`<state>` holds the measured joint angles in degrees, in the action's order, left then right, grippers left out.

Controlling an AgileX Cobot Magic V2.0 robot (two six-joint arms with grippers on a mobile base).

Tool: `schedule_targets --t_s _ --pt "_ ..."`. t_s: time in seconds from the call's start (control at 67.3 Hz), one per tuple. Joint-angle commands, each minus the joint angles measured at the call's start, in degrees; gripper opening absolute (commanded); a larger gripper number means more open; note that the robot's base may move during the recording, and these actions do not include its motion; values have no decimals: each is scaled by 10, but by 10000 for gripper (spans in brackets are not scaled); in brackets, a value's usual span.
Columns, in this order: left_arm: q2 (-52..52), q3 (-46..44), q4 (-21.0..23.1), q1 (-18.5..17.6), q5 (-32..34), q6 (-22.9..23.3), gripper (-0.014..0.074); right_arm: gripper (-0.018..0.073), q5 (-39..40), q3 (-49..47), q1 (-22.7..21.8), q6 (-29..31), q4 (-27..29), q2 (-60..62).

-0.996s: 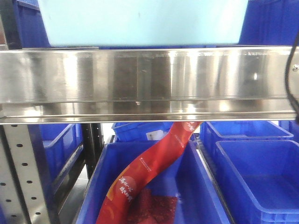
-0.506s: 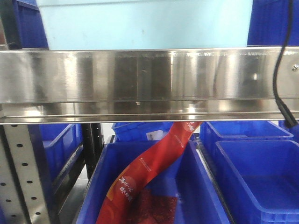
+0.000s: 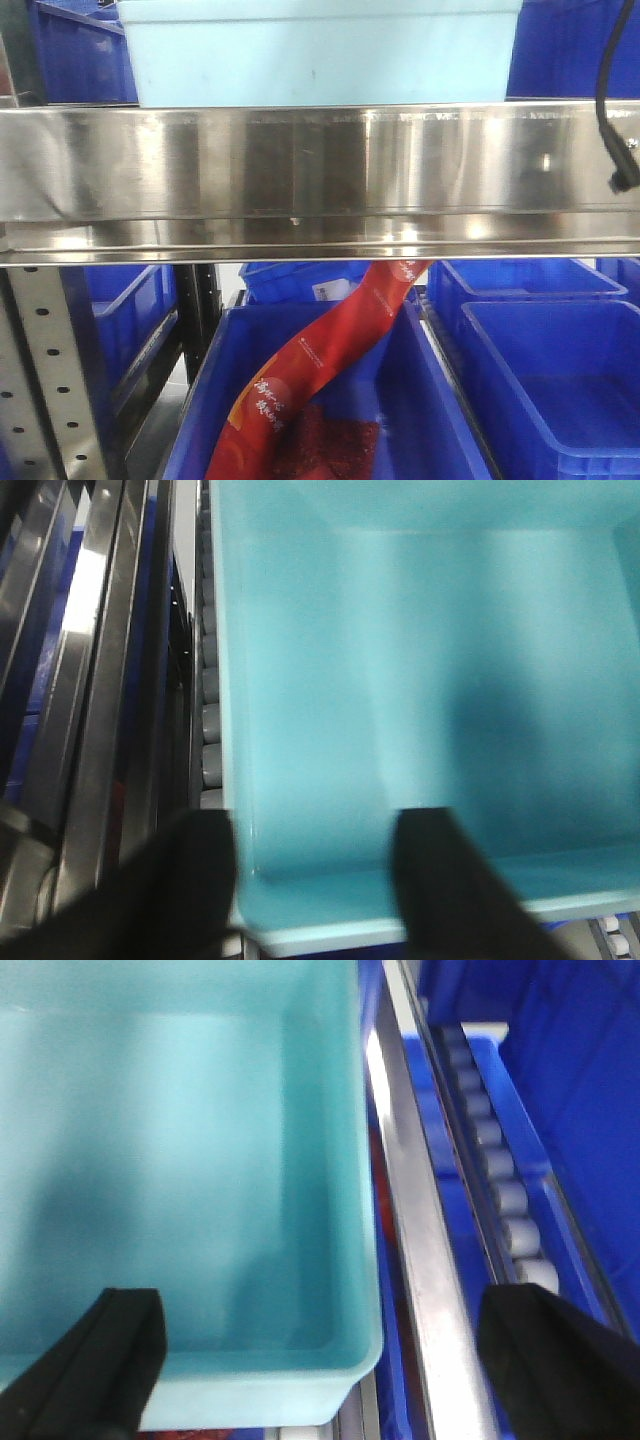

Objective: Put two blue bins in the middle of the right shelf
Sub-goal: 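Raise the teal bin with both grippers onto the upper shelf level, then set the teal bin on the rollers and open both grippers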

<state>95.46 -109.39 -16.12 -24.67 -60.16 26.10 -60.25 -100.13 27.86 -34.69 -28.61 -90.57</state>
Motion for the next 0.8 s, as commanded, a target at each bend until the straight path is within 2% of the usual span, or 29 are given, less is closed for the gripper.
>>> schedule_targets --t_s 0.0,0.045,0.059,0.089,0.134,0.253,0.387,0.55,0.788 --pt "-16 -7 5 -3 -12 0 48 371 -3 -5 13 13 -11 18" --pt "-21 -7 5 -3 -23 0 -94 232 -11 -5 18 13 -11 21" --pt "-23 -7 5 -3 -26 0 -109 137 -13 -5 20 13 -11 22" --pt "-27 -7 5 -3 -30 0 -109 36 -15 -5 19 13 -11 24" --pt "-31 -7 5 -3 -38 -2 -109 -160 -17 -4 19 13 -10 25" --pt "-47 5 5 -3 -39 -6 -109 -163 -23 2 19 13 -5 29" --pt "-84 80 5 -3 9 -6 -109 -167 39 55 19 13 -5 55" --pt "-150 207 5 -3 120 -6 -109 -167 161 158 19 13 -2 112" --pt "-246 413 10 -3 339 -6 -109 -167 340 316 19 13 -2 192"
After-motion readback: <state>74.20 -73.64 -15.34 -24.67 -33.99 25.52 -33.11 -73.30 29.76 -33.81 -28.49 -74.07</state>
